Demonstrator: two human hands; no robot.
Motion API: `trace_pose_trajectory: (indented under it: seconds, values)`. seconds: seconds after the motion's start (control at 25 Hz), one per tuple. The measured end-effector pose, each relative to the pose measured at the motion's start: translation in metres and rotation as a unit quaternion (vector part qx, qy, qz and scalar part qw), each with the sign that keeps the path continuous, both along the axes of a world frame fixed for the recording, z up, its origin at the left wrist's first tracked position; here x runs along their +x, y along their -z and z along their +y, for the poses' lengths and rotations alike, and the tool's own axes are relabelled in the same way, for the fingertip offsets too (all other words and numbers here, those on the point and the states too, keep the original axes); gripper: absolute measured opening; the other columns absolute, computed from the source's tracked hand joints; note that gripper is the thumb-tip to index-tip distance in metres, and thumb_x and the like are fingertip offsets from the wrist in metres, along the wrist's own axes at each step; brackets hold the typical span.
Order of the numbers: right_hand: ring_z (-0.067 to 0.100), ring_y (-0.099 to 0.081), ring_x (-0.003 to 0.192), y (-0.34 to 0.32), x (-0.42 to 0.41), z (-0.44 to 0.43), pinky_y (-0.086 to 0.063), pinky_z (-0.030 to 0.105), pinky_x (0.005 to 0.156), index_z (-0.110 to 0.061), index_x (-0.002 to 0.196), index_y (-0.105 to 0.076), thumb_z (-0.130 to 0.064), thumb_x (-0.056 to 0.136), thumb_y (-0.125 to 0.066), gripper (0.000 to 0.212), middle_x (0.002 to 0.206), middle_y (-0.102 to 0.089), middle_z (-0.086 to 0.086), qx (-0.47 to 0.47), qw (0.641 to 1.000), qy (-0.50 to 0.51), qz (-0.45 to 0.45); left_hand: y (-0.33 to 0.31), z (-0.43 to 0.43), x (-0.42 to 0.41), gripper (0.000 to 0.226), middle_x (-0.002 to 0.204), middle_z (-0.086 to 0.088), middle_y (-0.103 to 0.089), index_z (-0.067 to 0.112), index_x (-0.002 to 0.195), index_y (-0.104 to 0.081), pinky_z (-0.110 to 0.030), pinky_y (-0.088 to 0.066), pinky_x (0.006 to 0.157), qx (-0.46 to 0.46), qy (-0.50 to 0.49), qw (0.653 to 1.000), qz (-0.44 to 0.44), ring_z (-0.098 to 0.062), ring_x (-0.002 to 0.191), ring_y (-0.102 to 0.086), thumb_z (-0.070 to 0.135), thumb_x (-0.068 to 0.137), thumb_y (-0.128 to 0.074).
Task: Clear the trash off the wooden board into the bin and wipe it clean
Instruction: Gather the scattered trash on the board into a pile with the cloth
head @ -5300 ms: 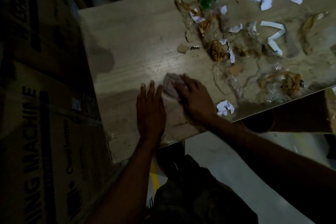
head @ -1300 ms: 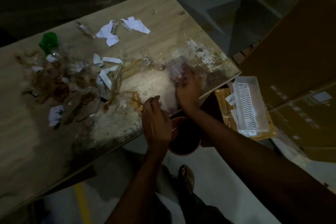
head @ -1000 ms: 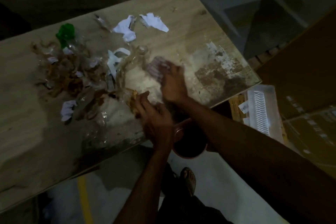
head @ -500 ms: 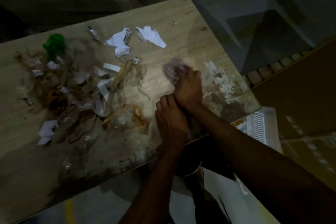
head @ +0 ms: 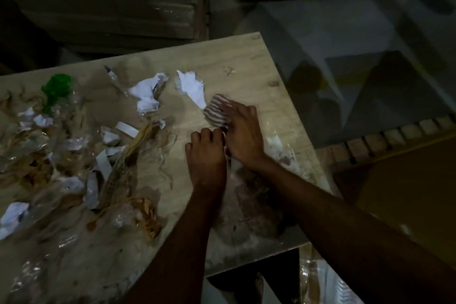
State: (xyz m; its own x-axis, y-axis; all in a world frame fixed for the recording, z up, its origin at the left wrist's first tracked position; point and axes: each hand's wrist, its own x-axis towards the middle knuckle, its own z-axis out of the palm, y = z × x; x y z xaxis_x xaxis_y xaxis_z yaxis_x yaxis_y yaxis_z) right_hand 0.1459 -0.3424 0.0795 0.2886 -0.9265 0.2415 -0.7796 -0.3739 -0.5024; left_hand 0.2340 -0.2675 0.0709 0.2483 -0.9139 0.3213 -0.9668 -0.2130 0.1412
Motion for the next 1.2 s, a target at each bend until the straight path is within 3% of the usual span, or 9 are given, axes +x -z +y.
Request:
trace_pose_trajectory:
  seconds: [0.08, 0.16, 0.32, 0.52, 0.76, 0.84, 0.96, 1.08, 1.2]
  values:
    - [0.034, -0.056, 0.13, -0.003, -0.01, -0.026, -0.038, 0.044, 0.114, -0.007, 0.136, -0.063, -0.002, 0.088, -0.056, 0.049, 0.139, -0.063, 0.016, -0.002, 0.985, 0.12, -0.125, -0.001, -0.004, 0.0, 0.003, 0.091, -0.009, -0.055, 0.017, 0.091, -0.057, -0.043, -0.034, 0.067, 0.0, -0.016, 1.0, -0.001, -0.032, 0.083, -0.048, 0.015, 0.09, -0.06]
    - [0.036, -0.046, 0.14, -0.015, -0.021, -0.07, -0.033, 0.049, 0.12, -0.004, 0.146, -0.051, -0.001, 0.094, -0.057, 0.053, 0.15, -0.052, 0.019, 0.043, 0.967, 0.225, -0.11, -0.002, -0.008, -0.002, 0.008, 0.094, -0.009, -0.056, 0.016, 0.095, -0.058, -0.043, -0.037, 0.068, 0.012, -0.026, 1.0, -0.001, -0.032, 0.084, -0.05, 0.014, 0.088, -0.061]
    - [0.034, -0.056, 0.132, -0.017, 0.019, -0.128, -0.029, 0.036, 0.125, 0.006, 0.141, -0.055, -0.002, 0.099, -0.049, 0.043, 0.145, -0.055, 0.023, 0.105, 0.987, 0.03, -0.118, -0.007, -0.011, 0.001, 0.018, 0.096, -0.007, -0.06, 0.017, 0.099, -0.061, -0.041, -0.044, 0.068, 0.047, -0.041, 0.998, 0.029, -0.03, 0.085, -0.055, 0.017, 0.082, -0.068]
    - [0.021, -0.058, 0.133, -0.007, 0.073, -0.084, -0.037, 0.035, 0.107, -0.015, 0.132, -0.069, -0.018, 0.096, -0.047, 0.042, 0.142, -0.064, 0.006, -0.099, 0.972, -0.211, -0.033, -0.021, -0.005, 0.008, 0.016, 0.089, -0.004, -0.06, 0.018, 0.091, -0.059, -0.037, -0.046, 0.06, 0.026, -0.069, 0.988, 0.135, -0.027, 0.079, -0.057, 0.025, 0.081, -0.048]
    - [0.032, -0.057, 0.126, -0.005, 0.104, -0.084, -0.037, 0.035, 0.112, -0.007, 0.139, -0.06, -0.006, 0.097, -0.045, 0.045, 0.137, -0.062, 0.019, 0.051, 0.993, 0.008, -0.106, -0.013, 0.076, 0.001, 0.029, 0.097, 0.003, -0.06, 0.028, 0.1, -0.062, -0.031, -0.045, 0.062, 0.018, -0.023, 0.991, 0.133, -0.019, 0.079, -0.055, 0.025, 0.079, -0.044]
    - [0.026, -0.068, 0.102, 0.013, 0.134, -0.095, -0.051, 0.036, 0.095, 0.003, 0.123, -0.068, -0.001, 0.098, -0.046, 0.034, 0.112, -0.07, 0.02, 0.08, 0.972, -0.063, -0.211, -0.013, 0.082, 0.002, 0.027, 0.098, 0.003, -0.062, 0.027, 0.1, -0.064, -0.031, -0.047, 0.063, 0.027, -0.007, 0.988, 0.15, -0.019, 0.078, -0.057, 0.026, 0.081, -0.045]
    - [0.03, -0.056, 0.131, -0.008, 0.161, -0.068, -0.04, 0.045, 0.115, -0.007, 0.136, -0.066, 0.0, 0.096, -0.052, 0.042, 0.139, -0.062, 0.014, 0.098, 0.962, -0.241, -0.078, -0.021, 0.082, 0.004, 0.024, 0.094, -0.002, -0.062, 0.017, 0.099, -0.065, -0.031, -0.048, 0.064, -0.045, -0.064, 0.973, 0.219, -0.02, 0.079, -0.056, 0.027, 0.092, -0.045]
    - [0.016, -0.059, 0.11, -0.033, 0.152, -0.028, -0.041, 0.021, 0.101, 0.0, 0.132, -0.064, 0.008, 0.094, -0.048, 0.042, 0.122, -0.06, 0.013, 0.082, 0.958, -0.264, -0.077, -0.037, 0.104, 0.006, 0.027, 0.099, -0.004, -0.059, 0.012, 0.101, -0.064, -0.031, -0.05, 0.068, -0.062, -0.092, 0.951, 0.289, -0.02, 0.087, -0.057, 0.025, 0.097, -0.041]
    - [0.014, -0.067, 0.105, -0.024, 0.108, -0.009, -0.049, 0.02, 0.101, 0.012, 0.116, -0.069, 0.011, 0.09, -0.046, 0.034, 0.116, -0.068, 0.024, 0.071, 0.975, -0.043, -0.208, -0.045, 0.134, 0.009, 0.032, 0.108, -0.005, -0.06, 0.011, 0.109, -0.064, -0.03, -0.051, 0.067, -0.041, -0.054, 0.962, 0.264, -0.02, 0.094, -0.06, 0.022, 0.091, -0.04]
